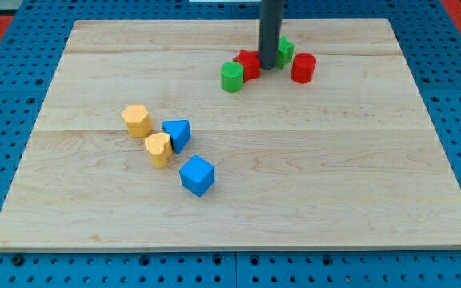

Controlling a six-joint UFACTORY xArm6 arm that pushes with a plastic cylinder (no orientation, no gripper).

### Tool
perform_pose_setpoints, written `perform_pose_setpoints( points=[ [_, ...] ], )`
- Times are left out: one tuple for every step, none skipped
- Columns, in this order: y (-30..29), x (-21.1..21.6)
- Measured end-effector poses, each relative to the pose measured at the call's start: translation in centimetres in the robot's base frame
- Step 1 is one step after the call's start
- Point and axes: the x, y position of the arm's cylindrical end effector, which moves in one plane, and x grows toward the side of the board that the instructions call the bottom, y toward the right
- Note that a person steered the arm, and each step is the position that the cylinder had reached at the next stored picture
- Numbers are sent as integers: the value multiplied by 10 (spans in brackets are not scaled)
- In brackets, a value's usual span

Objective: Push the green star towards top

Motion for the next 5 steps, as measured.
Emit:
perform_pose_setpoints(
  points=[
    [15, 12],
    [16, 28],
    [35, 19],
    [28, -6],
    [36, -36]
  ],
)
